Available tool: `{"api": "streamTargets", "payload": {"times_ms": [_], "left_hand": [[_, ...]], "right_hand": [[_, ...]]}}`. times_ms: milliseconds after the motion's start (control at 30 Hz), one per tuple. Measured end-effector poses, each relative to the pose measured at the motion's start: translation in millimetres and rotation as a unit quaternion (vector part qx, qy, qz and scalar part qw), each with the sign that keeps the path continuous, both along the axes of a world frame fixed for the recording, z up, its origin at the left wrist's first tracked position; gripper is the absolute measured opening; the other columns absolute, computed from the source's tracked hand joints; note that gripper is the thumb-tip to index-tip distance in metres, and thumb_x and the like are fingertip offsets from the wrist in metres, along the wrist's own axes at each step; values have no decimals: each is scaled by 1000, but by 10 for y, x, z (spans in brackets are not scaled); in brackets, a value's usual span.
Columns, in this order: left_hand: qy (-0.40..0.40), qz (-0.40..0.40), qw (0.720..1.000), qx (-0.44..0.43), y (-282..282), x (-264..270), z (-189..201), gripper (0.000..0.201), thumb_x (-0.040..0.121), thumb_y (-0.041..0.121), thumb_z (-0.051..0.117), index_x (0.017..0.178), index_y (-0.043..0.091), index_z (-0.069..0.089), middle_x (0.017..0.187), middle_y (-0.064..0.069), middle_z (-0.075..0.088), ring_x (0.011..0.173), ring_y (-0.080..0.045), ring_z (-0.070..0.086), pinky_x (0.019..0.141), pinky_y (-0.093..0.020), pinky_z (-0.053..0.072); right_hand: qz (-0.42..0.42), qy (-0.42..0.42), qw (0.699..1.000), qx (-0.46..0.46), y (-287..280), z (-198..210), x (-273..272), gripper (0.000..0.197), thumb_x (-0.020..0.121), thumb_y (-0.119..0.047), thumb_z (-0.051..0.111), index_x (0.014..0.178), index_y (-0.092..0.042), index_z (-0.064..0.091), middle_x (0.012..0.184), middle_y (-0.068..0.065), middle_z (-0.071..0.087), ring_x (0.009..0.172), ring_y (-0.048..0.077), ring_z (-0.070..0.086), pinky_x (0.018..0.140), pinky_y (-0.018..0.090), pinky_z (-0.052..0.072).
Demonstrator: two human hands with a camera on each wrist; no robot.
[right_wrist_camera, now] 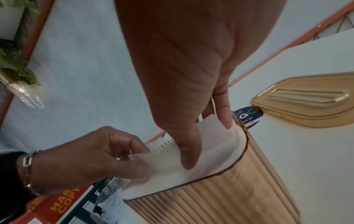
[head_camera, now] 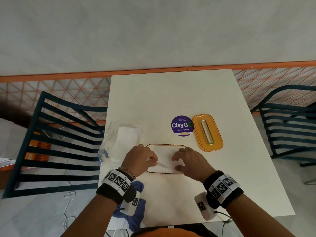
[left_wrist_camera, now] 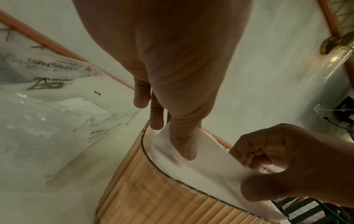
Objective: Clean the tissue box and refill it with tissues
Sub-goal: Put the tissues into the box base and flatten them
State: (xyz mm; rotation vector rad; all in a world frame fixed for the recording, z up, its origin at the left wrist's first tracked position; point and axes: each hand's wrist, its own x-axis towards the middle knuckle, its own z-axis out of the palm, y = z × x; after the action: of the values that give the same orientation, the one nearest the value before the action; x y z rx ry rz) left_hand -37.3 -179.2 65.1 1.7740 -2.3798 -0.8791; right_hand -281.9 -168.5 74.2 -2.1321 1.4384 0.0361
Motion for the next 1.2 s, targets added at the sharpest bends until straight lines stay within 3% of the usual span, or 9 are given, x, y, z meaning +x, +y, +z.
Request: {"api": "streamTargets", "payload": {"times_ms": [133, 233, 333, 433, 667, 900, 967, 1067, 1200], "left_hand": [[8, -4, 1000, 9, -3, -24, -41, 23, 91, 50, 68, 106, 37, 78, 99, 9, 73, 98, -16, 57, 91, -38, 47], [-8, 2, 1000, -7, -20, -80, -46, 28, 95, 50, 63, 108, 31, 78, 101, 7, 74, 100, -18, 58, 91, -36, 47], [-15, 38, 999, -8, -59, -110, -26, 31, 97, 50, 60, 112, 30, 77, 103, -2, 71, 101, -22, 59, 89, -33, 48], [-1, 60, 998, -8, -100, -152, -23, 33, 92, 56, 63, 112, 33, 76, 104, 1, 72, 102, -21, 60, 90, -32, 47], [13, 62, 997, -47, -151, -201, -94, 20, 89, 49, 71, 95, 33, 81, 92, 8, 76, 93, -16, 61, 89, -37, 47], [-1, 33, 985, -168, -51, -167, -203, 11, 71, 36, 90, 77, 32, 82, 75, 12, 66, 84, -15, 54, 71, -33, 50], [4, 12, 982, -188, -33, -178, -195, 20, 68, 29, 92, 85, 31, 82, 81, 12, 68, 87, -13, 50, 71, -33, 51], [-31, -49, 976, -208, 25, -270, -140, 36, 70, 22, 89, 103, 28, 80, 99, 11, 73, 97, -17, 60, 78, -36, 52], [-90, -100, 970, -204, 195, -476, -103, 37, 88, 32, 70, 123, 20, 71, 130, 1, 69, 130, -24, 56, 106, -43, 46]], "right_hand": [[-29, -27, 999, 35, -56, -50, -3, 24, 97, -30, 64, 118, -23, 73, 115, -5, 71, 108, 18, 62, 91, 28, 51], [-83, -43, 993, 67, -124, -62, 1, 26, 97, -29, 65, 121, -20, 72, 121, -3, 72, 109, 20, 65, 97, 33, 52], [-110, -47, 990, 79, -209, -70, 20, 27, 98, -29, 64, 123, -20, 70, 122, 0, 73, 107, 21, 67, 96, 32, 52], [-101, -39, 991, 84, -283, -67, 40, 28, 100, -26, 63, 125, -16, 68, 120, 2, 73, 106, 22, 68, 92, 28, 51], [-94, -41, 992, 71, -338, -81, -7, 22, 94, -27, 70, 114, -20, 75, 111, -1, 76, 97, 17, 69, 89, 27, 54], [-67, -40, 996, -37, -245, -182, -30, 15, 89, -22, 75, 102, -27, 81, 100, -7, 73, 88, 15, 65, 74, 21, 52], [-60, -53, 995, -61, -206, -195, -28, 15, 87, -20, 76, 98, -28, 82, 97, -7, 73, 84, 14, 66, 72, 22, 54], [-46, -71, 992, -90, -168, -215, -25, 17, 84, -16, 79, 95, -29, 83, 96, -8, 75, 82, 12, 67, 70, 21, 53], [-18, -73, 990, -115, -150, -233, -20, 16, 84, -16, 79, 92, -29, 83, 93, -9, 75, 81, 13, 69, 68, 27, 59]]}}
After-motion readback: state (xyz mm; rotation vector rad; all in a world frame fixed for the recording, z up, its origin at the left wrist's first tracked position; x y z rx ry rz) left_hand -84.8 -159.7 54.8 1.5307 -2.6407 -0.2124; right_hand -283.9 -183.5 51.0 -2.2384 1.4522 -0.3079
